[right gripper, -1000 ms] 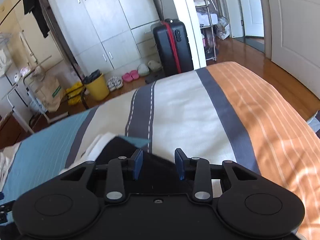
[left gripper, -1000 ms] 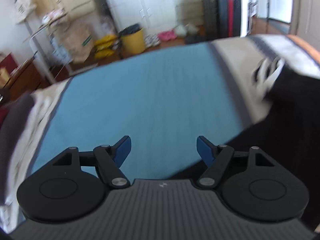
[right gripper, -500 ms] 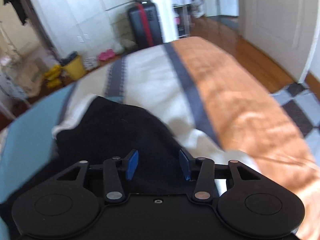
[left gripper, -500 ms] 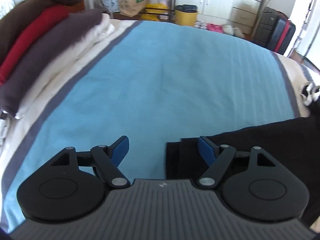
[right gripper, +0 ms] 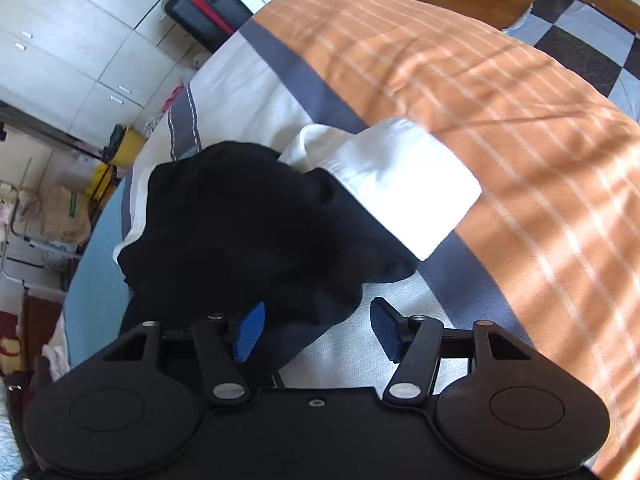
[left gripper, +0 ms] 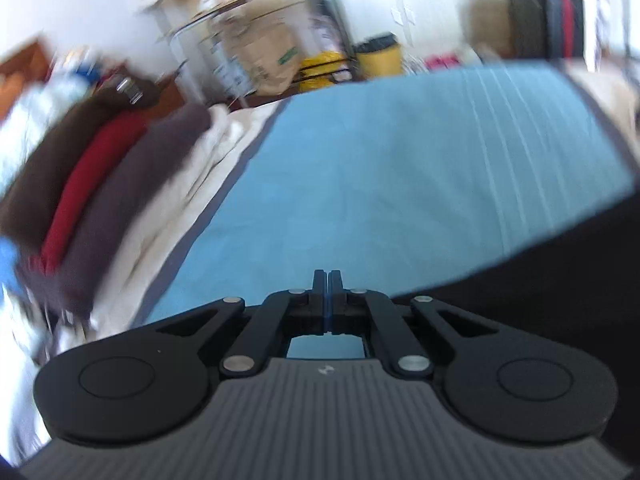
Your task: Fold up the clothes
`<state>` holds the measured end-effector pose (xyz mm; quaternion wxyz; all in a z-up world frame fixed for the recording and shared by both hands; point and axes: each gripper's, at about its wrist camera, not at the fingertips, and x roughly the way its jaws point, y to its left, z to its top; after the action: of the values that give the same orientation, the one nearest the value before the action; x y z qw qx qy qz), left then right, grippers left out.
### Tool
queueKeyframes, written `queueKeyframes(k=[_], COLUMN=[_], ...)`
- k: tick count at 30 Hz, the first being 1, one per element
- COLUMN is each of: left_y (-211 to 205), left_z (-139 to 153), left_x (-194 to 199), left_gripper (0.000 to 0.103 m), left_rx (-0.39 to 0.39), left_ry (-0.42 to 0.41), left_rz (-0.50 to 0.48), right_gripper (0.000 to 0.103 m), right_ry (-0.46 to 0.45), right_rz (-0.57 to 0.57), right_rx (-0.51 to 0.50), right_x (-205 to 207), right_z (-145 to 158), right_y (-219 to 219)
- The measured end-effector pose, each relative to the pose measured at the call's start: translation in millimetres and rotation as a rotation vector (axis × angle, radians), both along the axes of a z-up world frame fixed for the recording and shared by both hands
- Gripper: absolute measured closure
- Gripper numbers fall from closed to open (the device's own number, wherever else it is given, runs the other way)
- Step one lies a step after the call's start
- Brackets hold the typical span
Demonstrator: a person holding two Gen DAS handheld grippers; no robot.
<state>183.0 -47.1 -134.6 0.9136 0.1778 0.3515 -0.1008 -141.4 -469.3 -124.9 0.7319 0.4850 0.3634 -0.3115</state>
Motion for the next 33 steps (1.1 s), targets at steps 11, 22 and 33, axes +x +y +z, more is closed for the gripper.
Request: queueKeyframes(k=[11, 22, 33], left_y=[24, -18, -4], left_z=[-10, -16, -4], left_x=[10, 4, -15], left_gripper=[0.061, 0.084, 0.085], left_rx=[-0.310, -0.112, -0.147], left_ry=[0.319, 0.230, 0.212], left_rz=[-0.053, -0.185, -0.138], right_gripper=[0.033, 0.030, 0.092], right_ry=[-0.146, -0.110, -0.050], right_rz=[-0.126, -0.103, -0.037], right_rx=[0.151, 0.193, -0.302], right_x=[-20, 14, 53], right_z=[-7, -41, -3], right_y=[-7, -9, -28])
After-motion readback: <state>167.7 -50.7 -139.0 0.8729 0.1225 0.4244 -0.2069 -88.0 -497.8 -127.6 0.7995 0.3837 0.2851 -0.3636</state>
